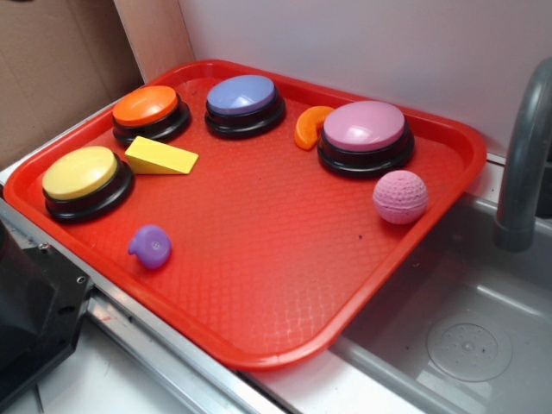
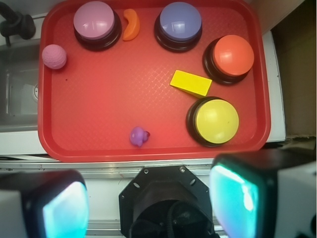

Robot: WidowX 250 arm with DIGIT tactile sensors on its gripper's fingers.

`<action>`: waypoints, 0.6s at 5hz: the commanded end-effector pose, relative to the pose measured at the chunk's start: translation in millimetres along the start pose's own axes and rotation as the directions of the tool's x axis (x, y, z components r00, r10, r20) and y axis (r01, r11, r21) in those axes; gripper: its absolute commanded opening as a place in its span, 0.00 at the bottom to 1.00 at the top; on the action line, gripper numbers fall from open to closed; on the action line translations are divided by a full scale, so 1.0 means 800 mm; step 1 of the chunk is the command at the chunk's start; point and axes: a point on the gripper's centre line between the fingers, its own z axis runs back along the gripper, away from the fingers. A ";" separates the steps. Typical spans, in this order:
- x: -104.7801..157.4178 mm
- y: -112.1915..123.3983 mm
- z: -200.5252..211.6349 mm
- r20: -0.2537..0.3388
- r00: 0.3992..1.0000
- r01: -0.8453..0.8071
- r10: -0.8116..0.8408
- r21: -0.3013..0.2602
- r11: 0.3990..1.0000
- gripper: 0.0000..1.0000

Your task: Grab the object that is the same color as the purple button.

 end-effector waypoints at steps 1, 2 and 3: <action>0.000 0.000 0.000 0.000 1.000 0.000 0.000 0.000 1.000 1.00; 0.013 -0.003 -0.031 0.014 0.998 -0.068 0.068 -0.007 0.998 1.00; 0.025 -0.009 -0.069 0.005 0.993 -0.114 0.114 -0.014 0.993 1.00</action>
